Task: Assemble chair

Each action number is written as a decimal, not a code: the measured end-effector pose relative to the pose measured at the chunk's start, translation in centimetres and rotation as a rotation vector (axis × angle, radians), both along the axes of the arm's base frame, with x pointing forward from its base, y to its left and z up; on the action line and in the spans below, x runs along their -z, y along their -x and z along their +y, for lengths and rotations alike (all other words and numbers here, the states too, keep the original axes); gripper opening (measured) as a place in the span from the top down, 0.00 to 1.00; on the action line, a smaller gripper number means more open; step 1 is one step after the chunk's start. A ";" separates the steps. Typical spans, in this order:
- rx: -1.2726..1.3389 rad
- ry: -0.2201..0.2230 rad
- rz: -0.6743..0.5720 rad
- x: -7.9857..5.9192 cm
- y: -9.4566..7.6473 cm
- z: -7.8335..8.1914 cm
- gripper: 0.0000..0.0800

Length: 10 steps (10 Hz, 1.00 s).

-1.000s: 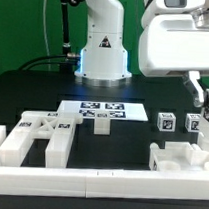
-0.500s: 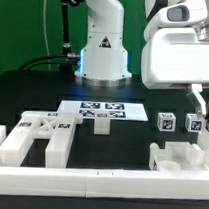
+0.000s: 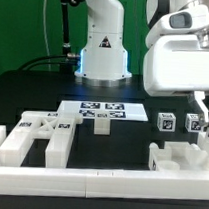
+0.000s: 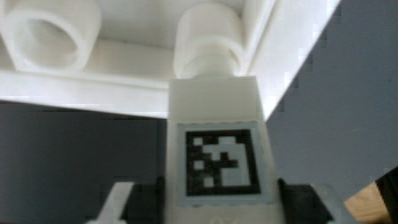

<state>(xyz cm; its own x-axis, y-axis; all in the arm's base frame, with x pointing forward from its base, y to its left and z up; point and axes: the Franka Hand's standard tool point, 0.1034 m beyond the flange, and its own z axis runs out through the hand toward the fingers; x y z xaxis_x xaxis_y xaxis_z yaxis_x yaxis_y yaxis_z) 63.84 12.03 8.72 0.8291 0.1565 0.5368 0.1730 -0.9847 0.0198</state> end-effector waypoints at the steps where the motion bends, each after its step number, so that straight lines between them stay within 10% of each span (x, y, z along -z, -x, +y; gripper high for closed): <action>1: 0.000 0.001 0.005 0.3 0.1 0.0 0.64; 9: -0.004 -0.002 -0.058 0.5 -0.1 0.1 0.64; 10: -0.004 -0.002 -0.058 0.5 -0.1 0.1 0.41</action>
Offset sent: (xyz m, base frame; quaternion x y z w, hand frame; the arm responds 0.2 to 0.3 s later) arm -0.0061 -0.0027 -0.0164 -0.0039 0.0264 -0.0065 0.9996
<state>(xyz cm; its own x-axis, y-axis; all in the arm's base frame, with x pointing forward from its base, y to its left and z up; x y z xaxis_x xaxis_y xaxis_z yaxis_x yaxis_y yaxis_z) 63.92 12.17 8.20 0.7956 0.1589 0.5847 0.1760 -0.9840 0.0279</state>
